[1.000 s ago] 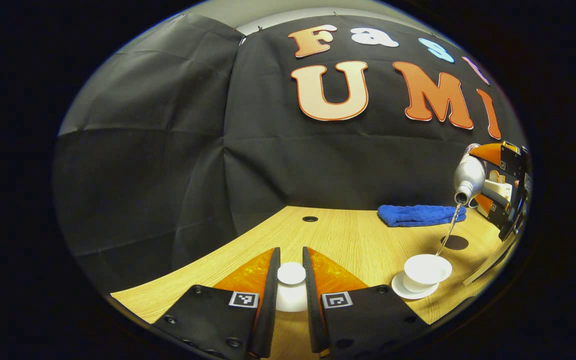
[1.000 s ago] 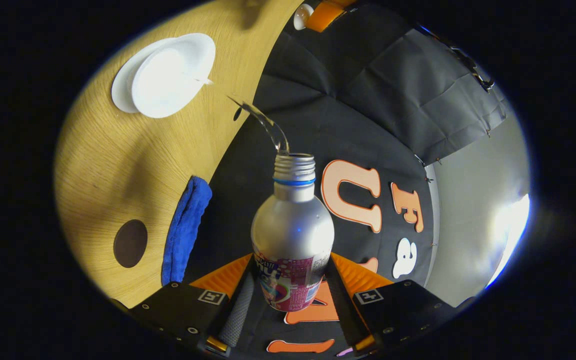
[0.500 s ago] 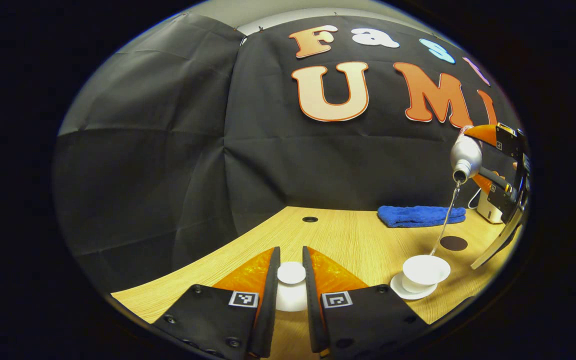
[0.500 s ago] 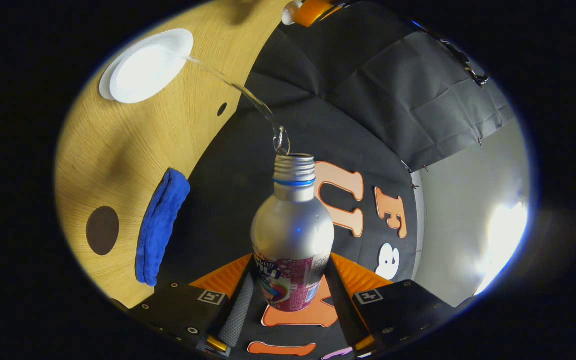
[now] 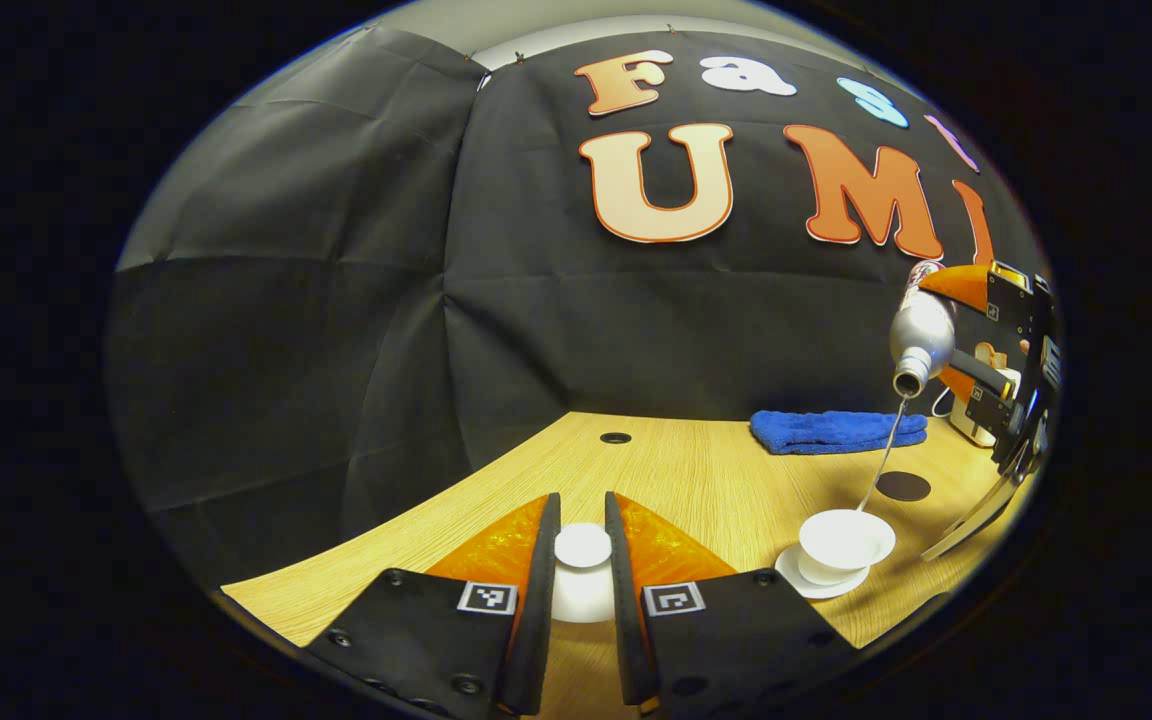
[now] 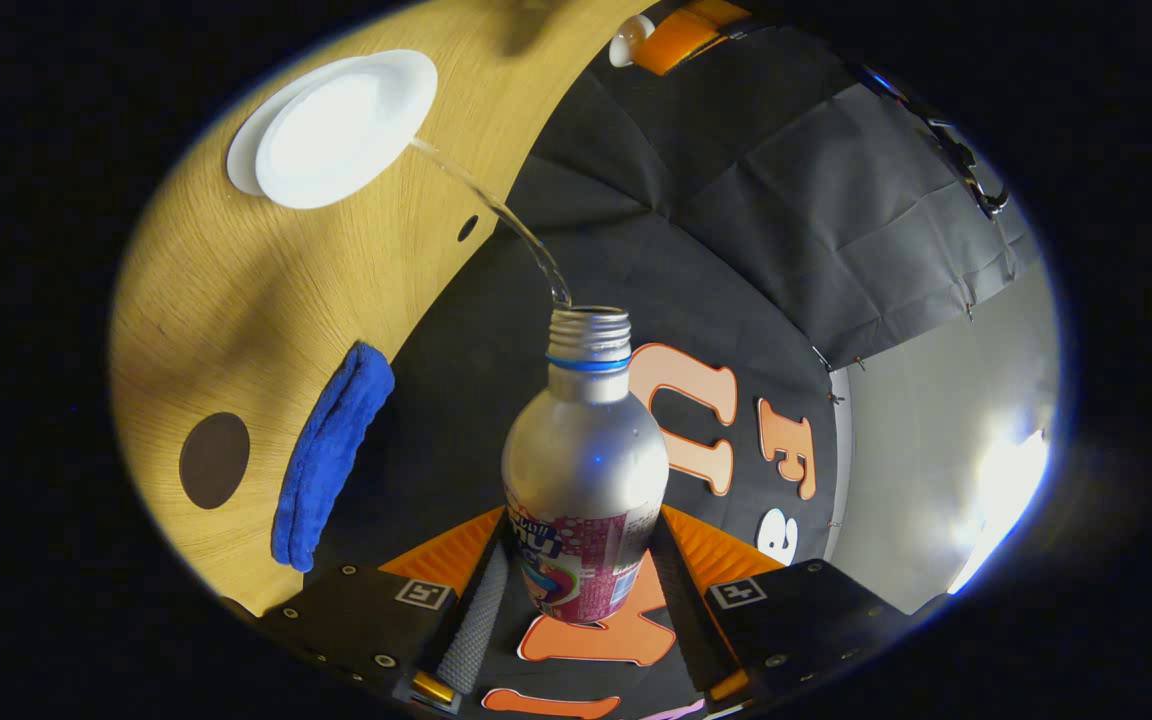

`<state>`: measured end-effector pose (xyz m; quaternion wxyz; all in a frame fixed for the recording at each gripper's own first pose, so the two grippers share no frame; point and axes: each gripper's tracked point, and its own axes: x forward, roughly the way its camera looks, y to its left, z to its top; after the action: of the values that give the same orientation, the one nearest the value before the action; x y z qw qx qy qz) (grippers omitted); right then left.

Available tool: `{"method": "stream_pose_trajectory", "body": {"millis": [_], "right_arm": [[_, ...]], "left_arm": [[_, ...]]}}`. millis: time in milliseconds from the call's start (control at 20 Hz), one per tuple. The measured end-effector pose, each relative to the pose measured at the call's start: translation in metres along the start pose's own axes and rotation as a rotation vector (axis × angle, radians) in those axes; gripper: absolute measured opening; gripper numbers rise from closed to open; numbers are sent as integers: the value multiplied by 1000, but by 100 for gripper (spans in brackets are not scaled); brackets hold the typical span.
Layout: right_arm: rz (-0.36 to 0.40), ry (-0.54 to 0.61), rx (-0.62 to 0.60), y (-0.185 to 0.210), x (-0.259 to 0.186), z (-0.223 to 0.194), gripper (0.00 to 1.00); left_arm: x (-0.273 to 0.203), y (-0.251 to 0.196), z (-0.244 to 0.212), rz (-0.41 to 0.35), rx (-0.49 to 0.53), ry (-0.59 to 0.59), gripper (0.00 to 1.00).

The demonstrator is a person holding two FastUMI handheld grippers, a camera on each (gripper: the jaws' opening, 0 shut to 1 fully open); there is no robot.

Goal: Open the teacup lid with one hand, grasp the water bottle and pour water into the teacup with the other hand; after pouring, place the water bottle on the coaster and then close the teacup lid.

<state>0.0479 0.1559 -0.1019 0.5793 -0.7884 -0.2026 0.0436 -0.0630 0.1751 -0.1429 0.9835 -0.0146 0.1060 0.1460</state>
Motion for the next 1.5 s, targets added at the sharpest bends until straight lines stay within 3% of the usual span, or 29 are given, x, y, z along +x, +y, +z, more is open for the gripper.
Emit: {"method": "stream_pose_trajectory", "body": {"millis": [100, 400, 800, 1050, 1200, 1500], "right_arm": [[17, -20, 1, 4, 0, 7, 75], [47, -65, 12, 22, -7, 32, 78], [93, -43, 152, 47, -22, 44, 79], [194, -18, 344, 70, -33, 47, 77], [220, 21, 448, 74, -25, 31, 79], [238, 114, 784, 74, -28, 8, 79]], "left_arm": [[-1, -2, -2, -2, 8, 1, 32], [-1, -8, -1, -18, 12, -2, 32], [-2, -14, 7, -31, -5, -27, 32], [-3, -23, 17, -50, -13, -45, 29], [-3, -29, 18, -62, -8, -48, 32], [-3, -44, 24, -85, -5, -54, 32]]}}
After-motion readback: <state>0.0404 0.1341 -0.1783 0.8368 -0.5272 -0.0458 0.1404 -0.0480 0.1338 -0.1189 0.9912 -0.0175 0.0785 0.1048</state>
